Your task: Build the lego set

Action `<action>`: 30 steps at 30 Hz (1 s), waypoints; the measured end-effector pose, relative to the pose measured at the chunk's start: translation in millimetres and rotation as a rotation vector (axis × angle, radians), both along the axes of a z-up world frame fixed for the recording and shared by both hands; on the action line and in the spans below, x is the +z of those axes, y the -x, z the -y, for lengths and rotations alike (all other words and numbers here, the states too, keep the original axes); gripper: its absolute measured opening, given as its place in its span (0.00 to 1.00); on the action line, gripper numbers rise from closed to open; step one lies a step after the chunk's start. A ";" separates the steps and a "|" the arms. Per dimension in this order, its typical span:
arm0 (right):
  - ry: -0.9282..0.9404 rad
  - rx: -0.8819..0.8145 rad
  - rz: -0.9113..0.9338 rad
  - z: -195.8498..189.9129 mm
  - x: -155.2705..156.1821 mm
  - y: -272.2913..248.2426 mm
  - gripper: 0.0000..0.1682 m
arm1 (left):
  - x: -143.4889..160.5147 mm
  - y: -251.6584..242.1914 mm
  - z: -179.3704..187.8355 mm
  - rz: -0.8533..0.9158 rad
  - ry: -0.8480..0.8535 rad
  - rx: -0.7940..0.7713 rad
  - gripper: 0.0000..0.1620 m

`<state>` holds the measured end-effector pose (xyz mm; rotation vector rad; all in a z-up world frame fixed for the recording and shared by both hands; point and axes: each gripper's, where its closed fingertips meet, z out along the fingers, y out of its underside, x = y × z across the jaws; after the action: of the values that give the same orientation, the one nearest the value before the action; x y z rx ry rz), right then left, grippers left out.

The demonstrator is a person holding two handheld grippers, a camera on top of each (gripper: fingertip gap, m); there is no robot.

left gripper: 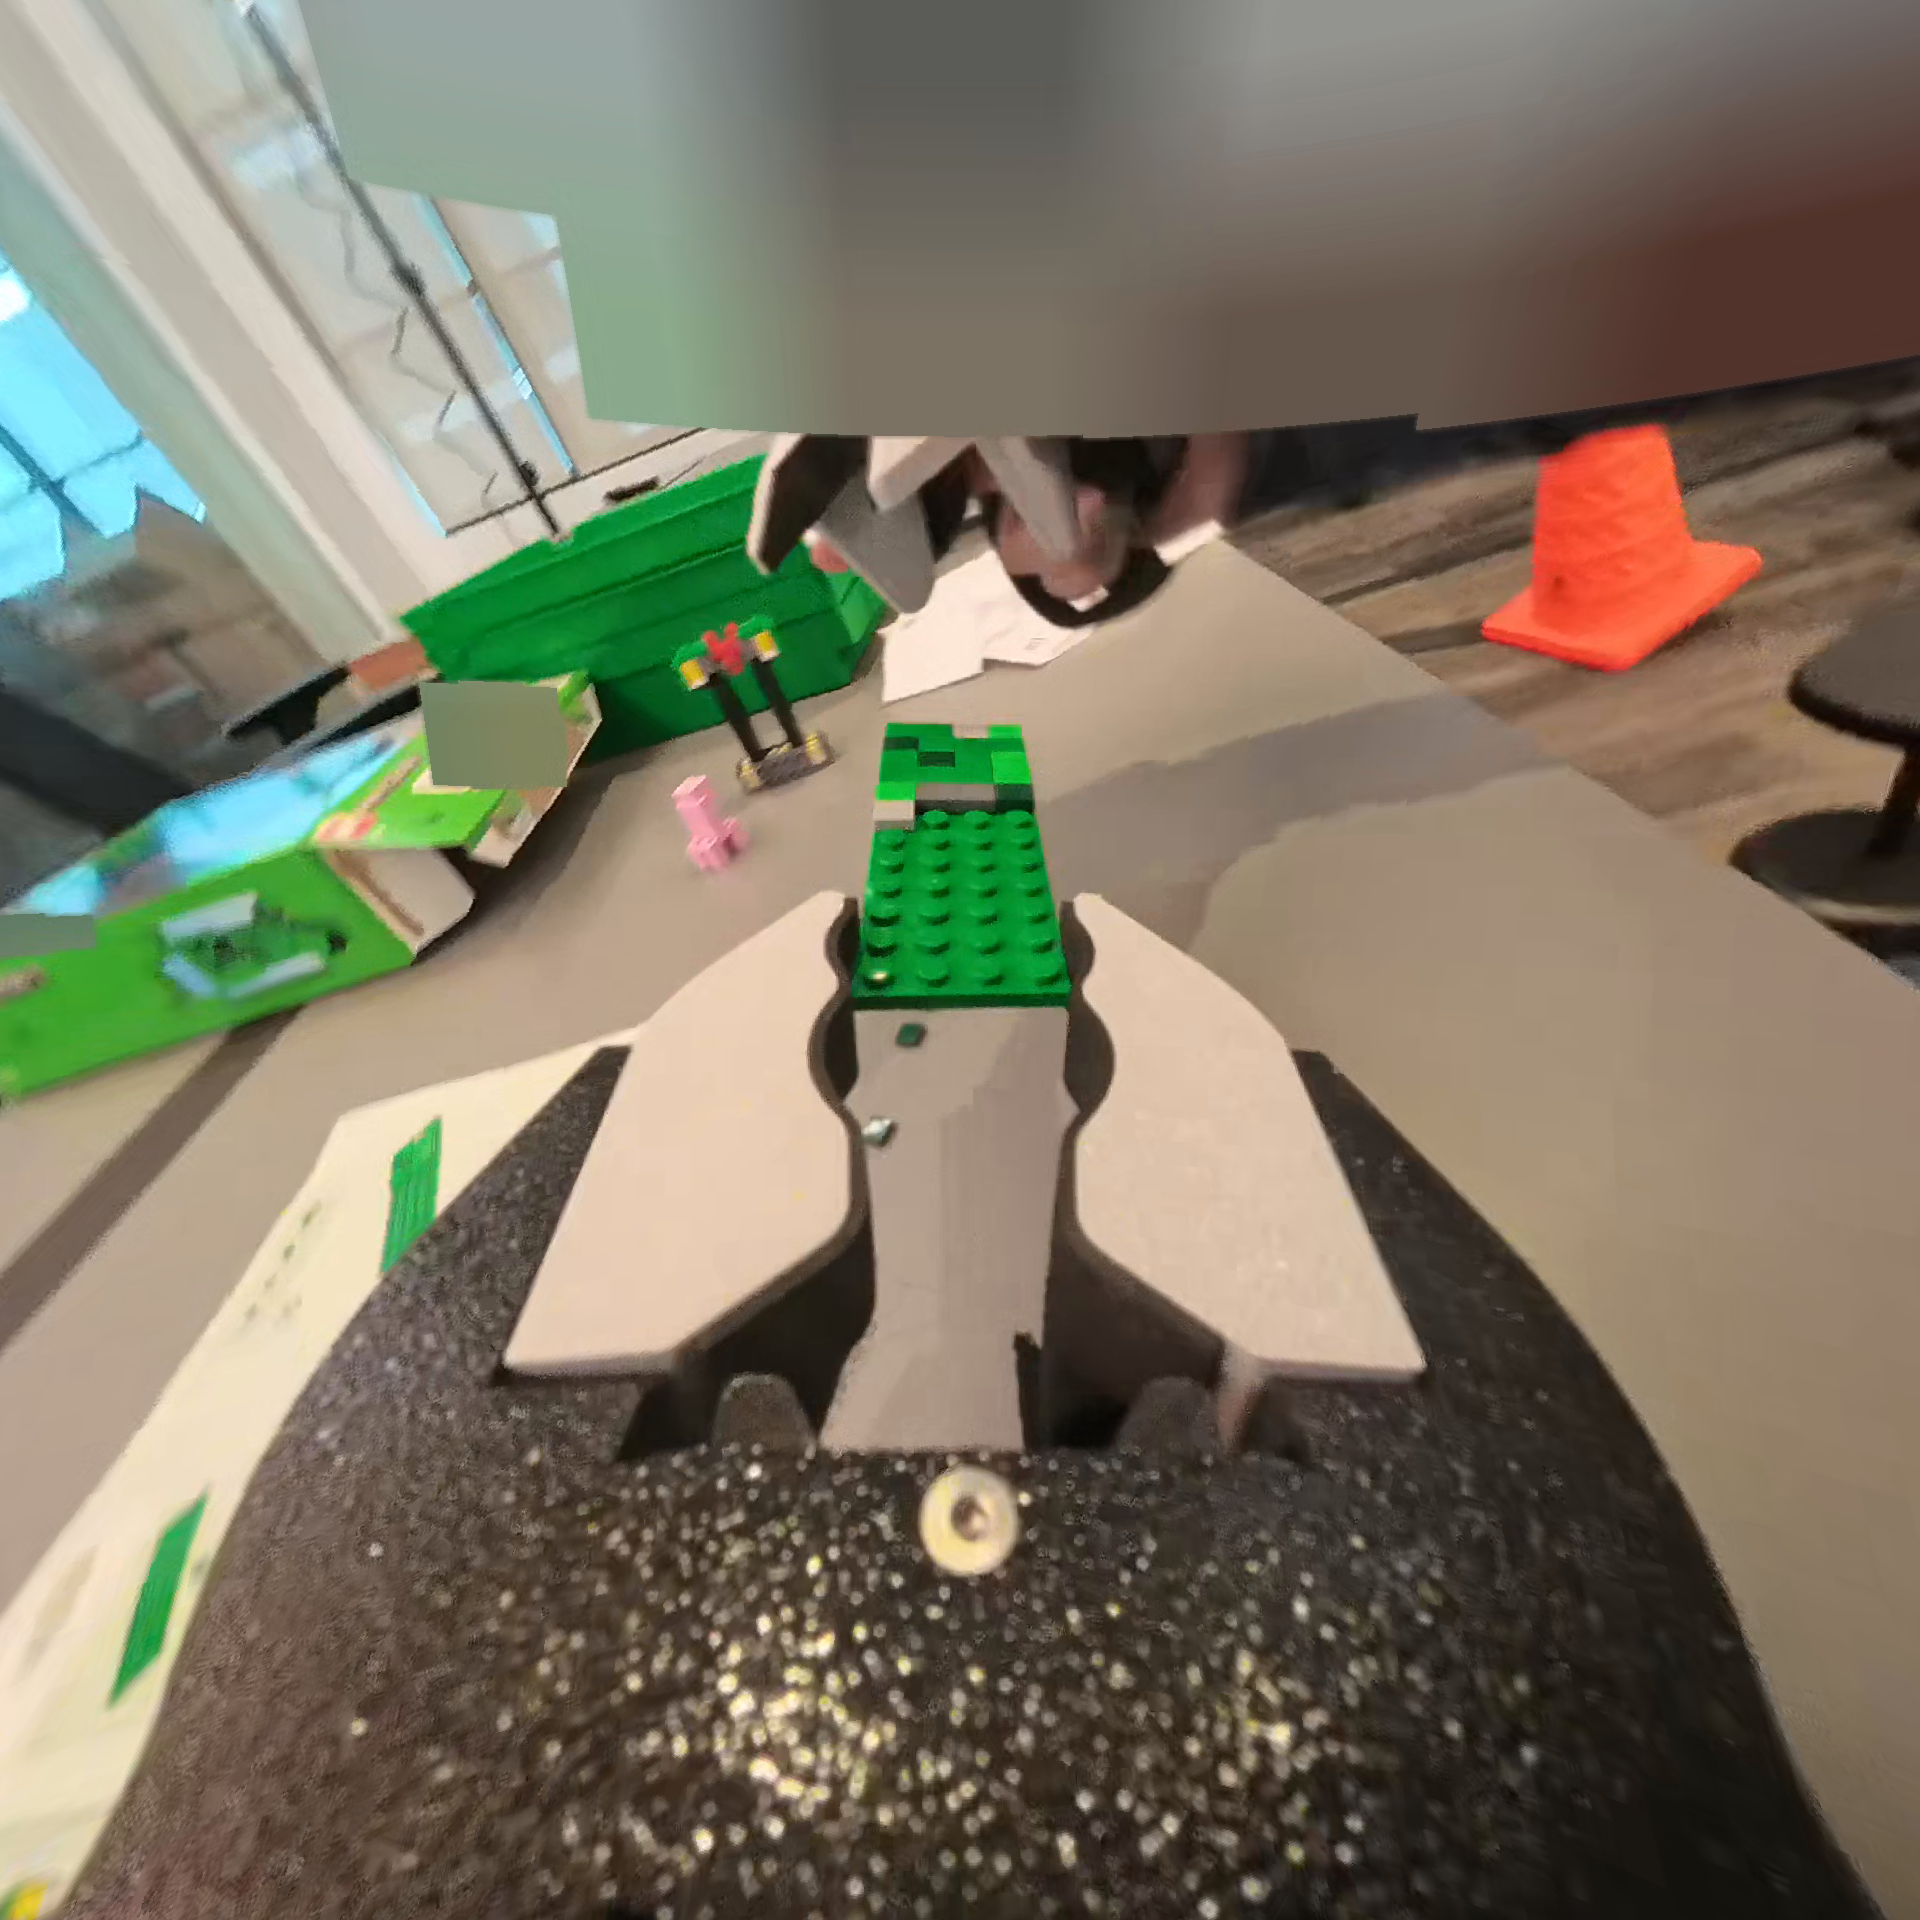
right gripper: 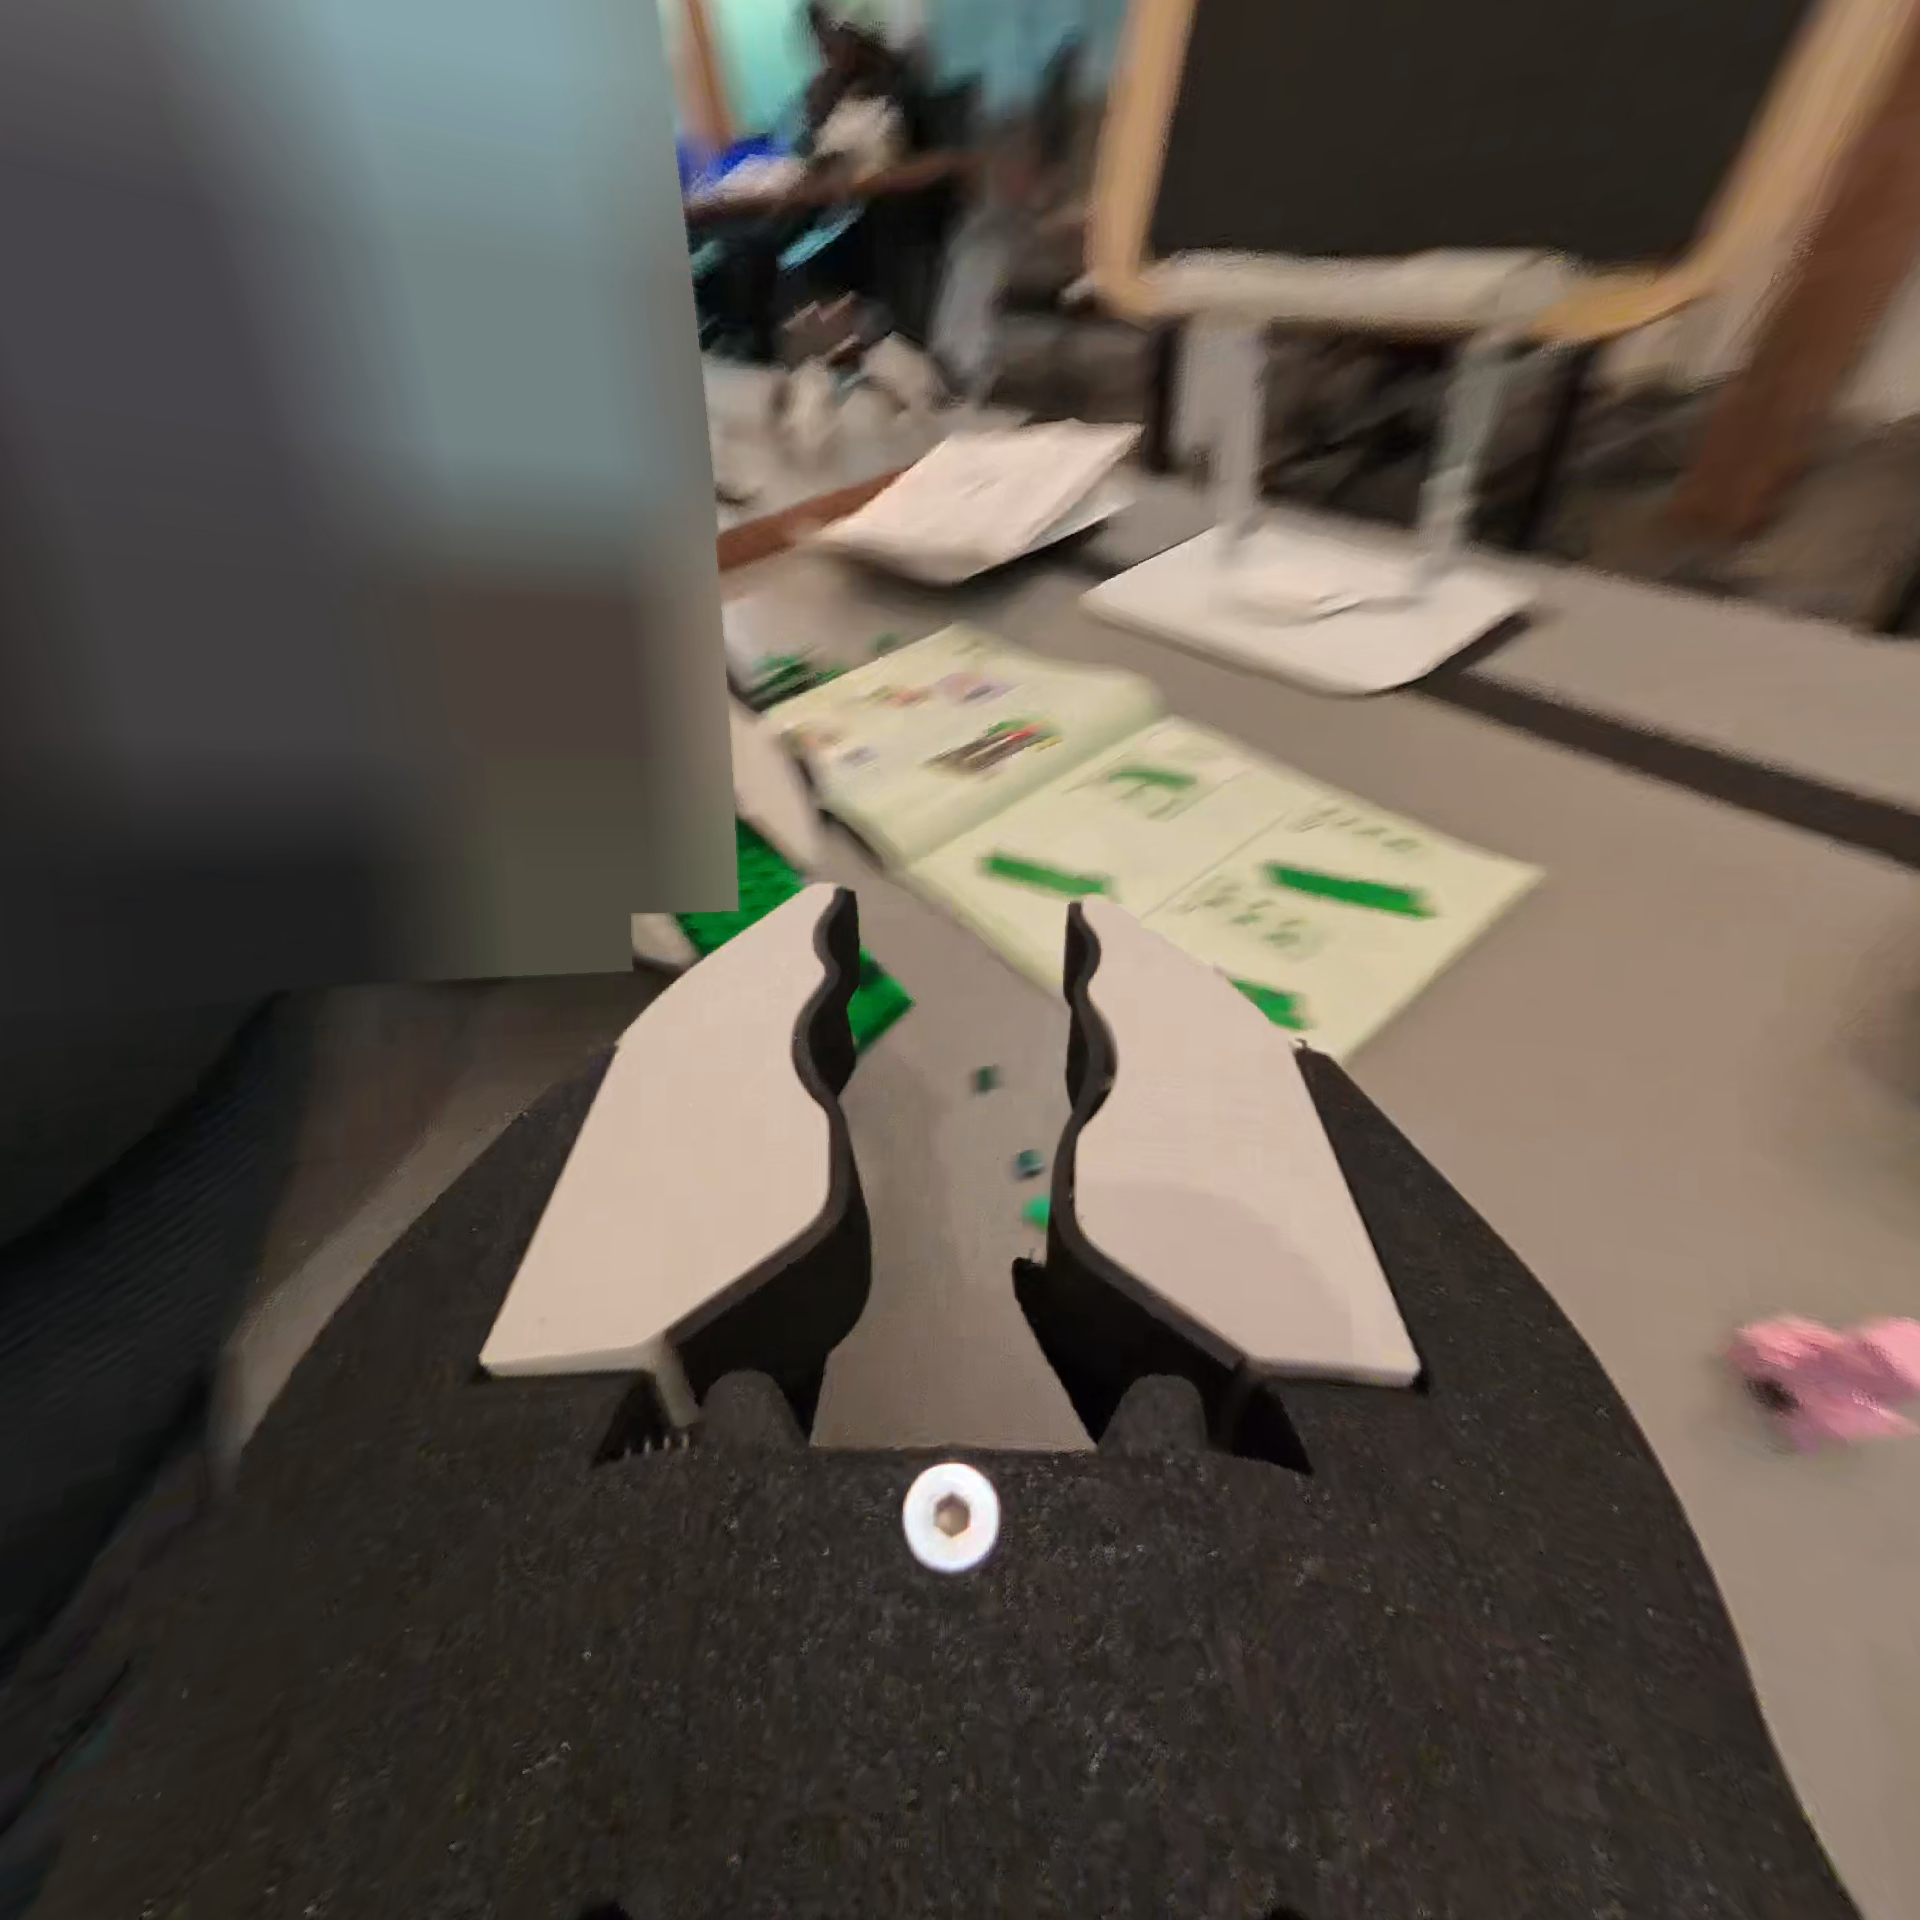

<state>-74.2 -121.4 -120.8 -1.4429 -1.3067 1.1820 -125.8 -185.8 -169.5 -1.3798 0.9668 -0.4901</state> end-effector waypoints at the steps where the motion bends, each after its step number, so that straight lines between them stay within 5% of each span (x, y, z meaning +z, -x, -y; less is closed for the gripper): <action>1: -0.044 -0.110 -0.059 -15.8 -0.8 -0.6 0.21 | 1.2 5.2 -4.8 0.029 0.028 0.033 0.22; 6: -0.094 -0.539 -0.220 -76.2 -21.1 -4.0 0.14 | 2.7 34.5 -25.9 0.078 0.049 0.231 0.22; 9: -0.069 -0.526 -0.268 -70.3 -8.4 19.6 0.00 | 0.6 53.1 -35.3 0.055 0.033 0.348 0.22; 14: -0.179 -0.538 -0.230 -48.8 48.5 74.2 0.00 | -0.6 76.4 -43.9 0.078 0.054 0.451 0.22; 18: -0.099 -0.384 -0.217 -1.0 93.2 134.8 0.00 | -0.8 89.6 -47.9 0.143 0.088 0.480 0.22; 23: -0.215 -0.311 -0.134 48.1 134.2 183.7 0.00 | -2.2 102.1 -49.7 0.171 0.105 0.510 0.22; 30: -0.158 -0.256 -0.120 76.2 143.6 201.2 0.00 | -2.3 104.7 -47.9 0.154 0.084 0.532 0.22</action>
<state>-275.4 -197.6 22.7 -1.3571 -1.0722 0.9594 -230.5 -137.9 -171.8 -1.5787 0.4287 -0.2295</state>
